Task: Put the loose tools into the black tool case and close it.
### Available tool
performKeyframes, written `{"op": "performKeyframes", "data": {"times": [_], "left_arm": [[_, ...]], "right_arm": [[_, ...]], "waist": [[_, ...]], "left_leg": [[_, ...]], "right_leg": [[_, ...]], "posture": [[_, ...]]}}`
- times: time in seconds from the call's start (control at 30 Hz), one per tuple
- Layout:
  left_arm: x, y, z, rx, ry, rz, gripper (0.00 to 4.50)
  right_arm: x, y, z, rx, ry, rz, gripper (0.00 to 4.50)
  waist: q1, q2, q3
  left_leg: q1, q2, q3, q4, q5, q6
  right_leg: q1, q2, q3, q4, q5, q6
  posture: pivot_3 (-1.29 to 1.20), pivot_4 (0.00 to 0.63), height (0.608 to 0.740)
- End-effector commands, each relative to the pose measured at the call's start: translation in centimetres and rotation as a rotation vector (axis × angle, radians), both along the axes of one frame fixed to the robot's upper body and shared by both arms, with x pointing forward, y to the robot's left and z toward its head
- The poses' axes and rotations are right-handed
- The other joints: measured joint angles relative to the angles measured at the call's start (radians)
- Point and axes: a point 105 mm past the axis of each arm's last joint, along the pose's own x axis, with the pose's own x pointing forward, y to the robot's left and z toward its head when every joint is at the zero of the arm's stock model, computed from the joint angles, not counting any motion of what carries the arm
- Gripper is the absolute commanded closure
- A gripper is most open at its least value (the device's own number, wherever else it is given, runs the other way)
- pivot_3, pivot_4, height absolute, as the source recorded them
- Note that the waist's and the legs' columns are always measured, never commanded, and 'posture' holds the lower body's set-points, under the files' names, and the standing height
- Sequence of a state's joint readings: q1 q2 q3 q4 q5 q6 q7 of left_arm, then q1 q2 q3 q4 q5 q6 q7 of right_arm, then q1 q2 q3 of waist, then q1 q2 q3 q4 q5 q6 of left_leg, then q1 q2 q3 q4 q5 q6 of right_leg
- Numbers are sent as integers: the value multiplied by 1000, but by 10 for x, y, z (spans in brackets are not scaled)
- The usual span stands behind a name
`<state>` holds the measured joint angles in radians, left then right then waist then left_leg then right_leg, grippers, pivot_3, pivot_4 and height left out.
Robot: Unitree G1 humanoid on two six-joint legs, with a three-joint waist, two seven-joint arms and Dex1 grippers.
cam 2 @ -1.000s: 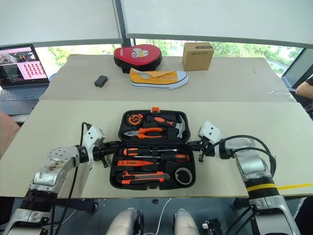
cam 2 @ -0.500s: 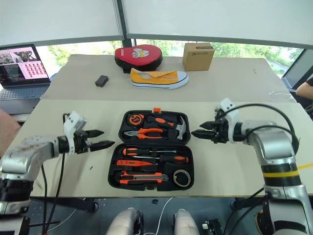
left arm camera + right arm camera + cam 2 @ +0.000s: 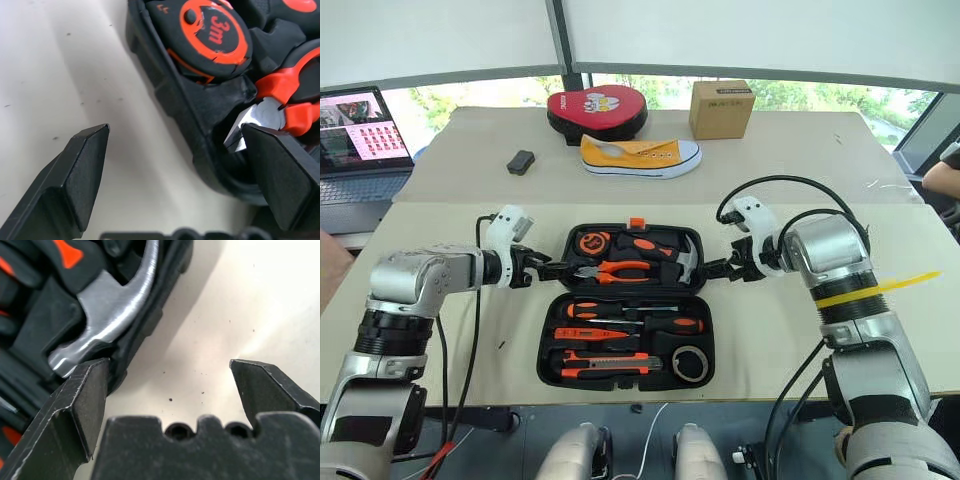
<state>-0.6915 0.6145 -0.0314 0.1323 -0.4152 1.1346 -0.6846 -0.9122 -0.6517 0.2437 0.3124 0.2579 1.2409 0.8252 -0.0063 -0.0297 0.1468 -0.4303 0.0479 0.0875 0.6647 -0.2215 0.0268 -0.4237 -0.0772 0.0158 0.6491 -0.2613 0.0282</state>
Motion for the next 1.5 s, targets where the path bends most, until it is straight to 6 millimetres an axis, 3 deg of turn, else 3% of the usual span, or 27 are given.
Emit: {"op": "performKeyframes", "data": {"times": [0.03,0.1,0.2,0.43,0.5,0.57,0.67,0.77,0.97,1.07,1.13,1.3,1.4,1.43,1.47,1.5], "left_arm": [[3,-2,1,34,-5,-9,0],[4,-4,-2,33,3,-9,0],[10,-5,-4,31,-7,8,800],[15,-7,7,-27,-28,30,3467],[13,-7,7,-28,-27,25,4152],[12,-7,7,-27,-25,24,4480],[11,-7,1,-24,-19,30,4480],[16,-6,3,-74,-77,60,4480],[18,-2,40,-242,-361,40,4480],[6,6,61,-243,-638,-8,4480],[-2,14,61,-231,-728,13,4480],[-31,25,40,-171,-853,0,4480],[-58,16,16,-146,-858,-110,4480],[-66,15,4,-101,-849,-150,4499],[-71,18,-4,-51,-872,-147,3894],[-76,21,-10,-40,-866,-147,3742]], "right_arm": [[5,-10,-3,-83,-1,-23,563],[7,-13,-5,-89,15,-43,1143],[8,-10,-7,-70,61,-59,2166],[2,1,-13,-50,127,-37,4487],[3,1,-14,-46,122,-39,4500],[4,2,-14,-42,116,-42,4500],[8,6,-11,-1,52,-27,4500],[18,19,8,122,-128,28,4500],[12,26,48,168,-533,208,4500],[-6,22,63,139,-792,298,4500],[-17,19,59,91,-888,343,4500],[-44,16,32,-61,-1089,503,4500],[-56,12,18,-252,-1305,608,4500],[-62,12,9,-286,-1343,661,4107],[-69,13,0,-317,-1368,725,3614],[-76,14,-7,-316,-1394,773,3525]], "waist": [[1,0,0],[4,0,0],[8,0,0],[14,-1,-1],[15,-1,-1],[14,-2,-2],[13,-2,-2],[8,-6,-5],[1,-6,-3],[3,-5,-1],[2,-4,-1],[2,-4,-1],[1,-4,-1],[-1,-4,-1],[-2,-4,-1],[-3,-4,-1]], "left_leg": [[0,0,0,0,0,0],[0,0,0,1,0,0],[1,0,0,4,-1,1],[1,0,0,11,1,3],[1,0,-1,12,1,3],[1,0,-1,12,2,3],[1,0,-2,12,2,3],[3,1,-2,12,2,3],[4,1,-3,12,3,2],[-5,1,-3,11,3,1],[-7,2,-2,10,3,1],[-9,2,-1,9,1,4],[-9,2,0,9,0,5],[-9,1,0,9,0,5],[-7,1,0,9,0,5],[-5,1,1,9,0,6]], "right_leg": [[0,0,0,0,0,0],[2,0,-1,0,0,0],[4,0,-1,0,0,1],[6,0,-2,4,4,1],[5,0,-2,5,4,1],[5,0,-2,7,4,1],[5,0,-2,7,4,1],[6,1,-1,7,4,1],[6,0,0,8,5,0],[-3,0,0,8,5,0],[-4,0,0,9,5,0],[-3,-1,0,5,5,1],[-2,-1,0,-2,5,1],[-2,-1,0,-2,5,1],[-1,-1,0,-2,5,1],[0,-1,0,-2,5,1]], "posture": [[0,150,740],[0,150,740],[0,150,740],[0,150,740],[0,150,740],[0,150,740],[0,150,740],[0,150,740],[0,150,740],[0,150,740],[0,150,740],[0,150,740],[0,150,740],[0,150,740],[0,150,740],[0,150,740]]}}
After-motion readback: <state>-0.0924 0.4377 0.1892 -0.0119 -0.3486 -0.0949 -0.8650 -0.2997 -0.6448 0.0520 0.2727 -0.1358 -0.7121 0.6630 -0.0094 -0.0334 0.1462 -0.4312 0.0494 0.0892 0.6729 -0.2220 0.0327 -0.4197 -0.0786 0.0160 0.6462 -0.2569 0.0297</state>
